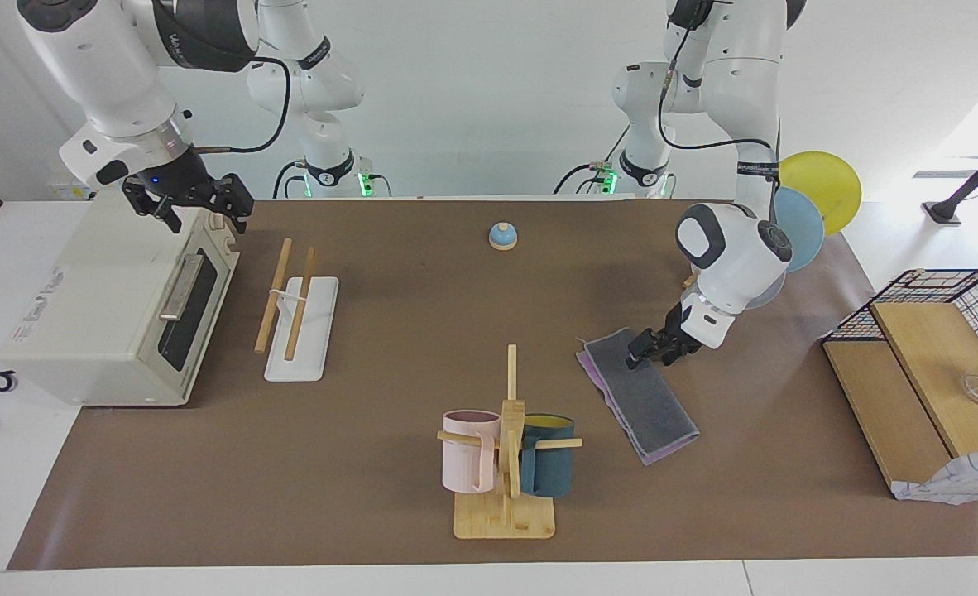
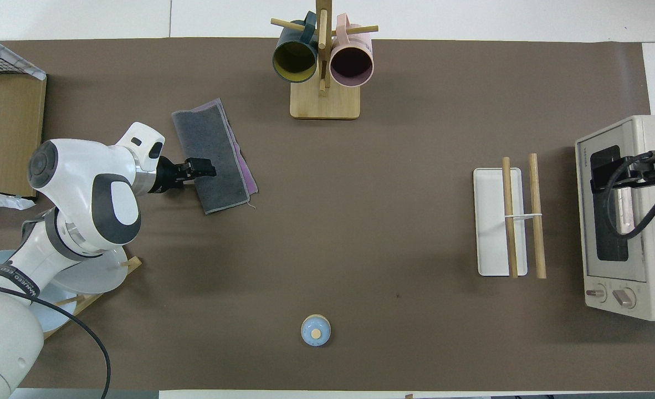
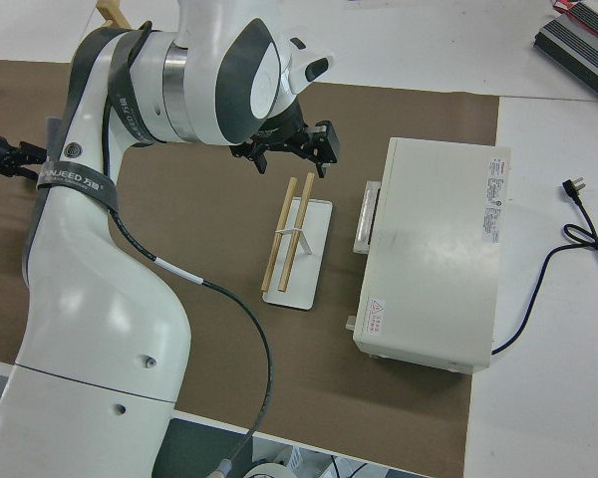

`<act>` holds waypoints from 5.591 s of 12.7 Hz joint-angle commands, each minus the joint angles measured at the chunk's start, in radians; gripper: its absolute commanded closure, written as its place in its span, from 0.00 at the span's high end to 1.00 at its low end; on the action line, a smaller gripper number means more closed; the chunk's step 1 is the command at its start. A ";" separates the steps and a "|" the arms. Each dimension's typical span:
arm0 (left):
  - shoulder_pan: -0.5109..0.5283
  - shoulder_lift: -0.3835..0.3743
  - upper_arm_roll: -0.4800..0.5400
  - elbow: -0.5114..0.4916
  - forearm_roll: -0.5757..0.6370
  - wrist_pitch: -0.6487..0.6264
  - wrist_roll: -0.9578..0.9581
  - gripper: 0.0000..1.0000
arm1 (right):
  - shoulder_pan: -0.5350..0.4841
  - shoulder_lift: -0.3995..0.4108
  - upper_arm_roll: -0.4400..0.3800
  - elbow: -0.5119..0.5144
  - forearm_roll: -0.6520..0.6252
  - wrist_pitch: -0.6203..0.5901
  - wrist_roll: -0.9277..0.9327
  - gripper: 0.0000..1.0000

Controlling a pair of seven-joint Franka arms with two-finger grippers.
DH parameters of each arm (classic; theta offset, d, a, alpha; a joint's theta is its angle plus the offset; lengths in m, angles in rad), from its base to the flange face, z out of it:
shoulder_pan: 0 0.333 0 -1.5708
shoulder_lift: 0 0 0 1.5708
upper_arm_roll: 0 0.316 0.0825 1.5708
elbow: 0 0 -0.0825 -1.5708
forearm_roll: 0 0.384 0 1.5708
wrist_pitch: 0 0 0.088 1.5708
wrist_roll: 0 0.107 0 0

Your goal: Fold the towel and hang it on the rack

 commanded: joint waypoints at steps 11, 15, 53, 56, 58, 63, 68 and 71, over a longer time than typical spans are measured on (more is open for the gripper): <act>-0.014 0.013 -0.018 -0.012 -0.064 0.027 0.020 0.84 | -0.010 -0.009 0.005 -0.002 -0.008 -0.012 -0.017 1.00; -0.014 0.010 -0.018 -0.021 -0.066 0.025 0.018 0.38 | -0.010 -0.009 0.005 -0.002 -0.008 -0.011 -0.017 1.00; -0.028 -0.264 -0.180 0.269 0.049 -0.308 -2.184 0.00 | 0.604 0.206 0.009 -0.181 1.138 1.069 1.066 1.00; -0.035 -0.265 -0.180 0.267 0.049 -0.306 -2.200 0.00 | 0.606 0.209 0.009 -0.178 1.136 1.086 1.059 1.00; -0.037 -0.265 -0.180 0.269 0.051 -0.303 -2.198 0.00 | 0.609 0.217 0.009 -0.175 1.136 1.098 1.058 1.00; -0.037 -0.265 -0.180 0.269 0.051 -0.302 -2.212 0.00 | 0.602 0.246 0.009 -0.135 1.132 1.097 1.036 0.00; -0.037 -0.265 -0.180 0.269 0.051 -0.303 -2.221 0.00 | 0.602 0.247 0.009 -0.137 1.126 1.094 0.986 0.00; -0.041 -0.268 -0.180 0.266 0.051 -0.303 -2.221 0.00 | 0.604 0.246 0.009 -0.140 1.126 1.092 0.984 0.00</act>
